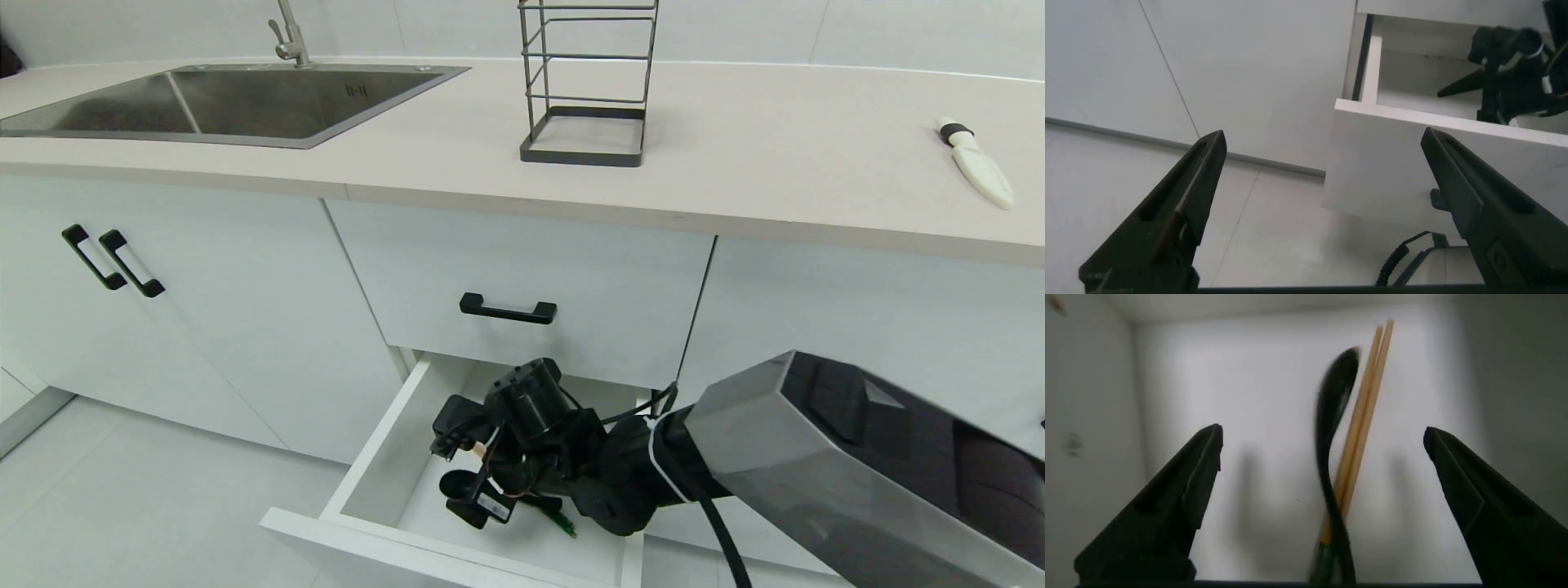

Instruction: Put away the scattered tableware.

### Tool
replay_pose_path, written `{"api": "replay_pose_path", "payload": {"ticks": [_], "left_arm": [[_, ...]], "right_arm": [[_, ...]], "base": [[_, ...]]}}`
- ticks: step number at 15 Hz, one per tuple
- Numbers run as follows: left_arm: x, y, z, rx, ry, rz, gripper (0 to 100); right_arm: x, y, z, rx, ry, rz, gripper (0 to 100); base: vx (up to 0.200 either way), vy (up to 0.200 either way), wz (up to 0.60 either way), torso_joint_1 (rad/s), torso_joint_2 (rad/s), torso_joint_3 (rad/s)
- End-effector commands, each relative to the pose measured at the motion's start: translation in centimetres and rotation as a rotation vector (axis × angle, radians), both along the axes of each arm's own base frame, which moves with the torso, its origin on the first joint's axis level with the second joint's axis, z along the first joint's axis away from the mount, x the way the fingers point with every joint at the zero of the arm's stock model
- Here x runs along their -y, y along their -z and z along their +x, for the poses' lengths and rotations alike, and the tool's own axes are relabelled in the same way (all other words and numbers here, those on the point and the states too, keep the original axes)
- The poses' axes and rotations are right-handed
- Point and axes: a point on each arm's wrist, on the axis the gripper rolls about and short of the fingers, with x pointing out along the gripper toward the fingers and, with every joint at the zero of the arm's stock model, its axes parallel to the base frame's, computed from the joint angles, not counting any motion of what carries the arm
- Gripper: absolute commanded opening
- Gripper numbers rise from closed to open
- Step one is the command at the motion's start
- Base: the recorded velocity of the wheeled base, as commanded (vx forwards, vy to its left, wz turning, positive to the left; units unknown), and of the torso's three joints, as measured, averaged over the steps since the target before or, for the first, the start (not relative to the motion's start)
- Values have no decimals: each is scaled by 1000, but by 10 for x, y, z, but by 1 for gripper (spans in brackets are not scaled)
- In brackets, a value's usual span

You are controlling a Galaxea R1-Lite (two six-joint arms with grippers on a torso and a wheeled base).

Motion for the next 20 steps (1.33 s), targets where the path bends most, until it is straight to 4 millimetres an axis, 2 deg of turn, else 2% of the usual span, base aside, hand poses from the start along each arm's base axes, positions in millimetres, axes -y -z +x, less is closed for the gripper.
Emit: {"api": "replay_pose_path", "payload": {"ticks": [1,3,4,5,8,9,11,12,15,17,20], "left_arm": [[0,0,0,0,0,0,100],[0,0,0,0,0,0,100],[0,0,0,-1,0,0,100],[0,0,0,0,0,0,100],[0,0,0,0,0,0,100],[0,0,0,0,0,0,100],[0,0,0,0,0,0,100],[0,0,0,0,0,0,100],[0,0,0,-1,0,0,100],[0,0,0,0,0,0,100],[0,0,0,0,0,0,100]], "right_arm": [[0,-51,-23,42,-30,87,100],[9,-74,-36,29,-17,135,100],[12,-78,-40,26,-13,141,100],[22,-89,-54,1,-10,161,100],[55,-108,-77,7,-15,188,100],[63,-110,-83,11,-15,194,100],[103,-101,-108,-5,18,254,100],[113,-99,-115,-6,23,287,100],[155,-109,-140,15,34,362,100],[184,-105,-157,7,45,350,100],[195,-109,-154,17,65,366,100]], "base": [[0,0,0,0,0,0],[0,0,0,0,0,0],[0,0,0,0,0,0],[0,0,0,0,0,0],[0,0,0,0,0,0],[0,0,0,0,0,0],[0,0,0,0,0,0],[0,0,0,0,0,0],[0,0,0,0,0,0],[0,0,0,0,0,0],[0,0,0,0,0,0]]}}
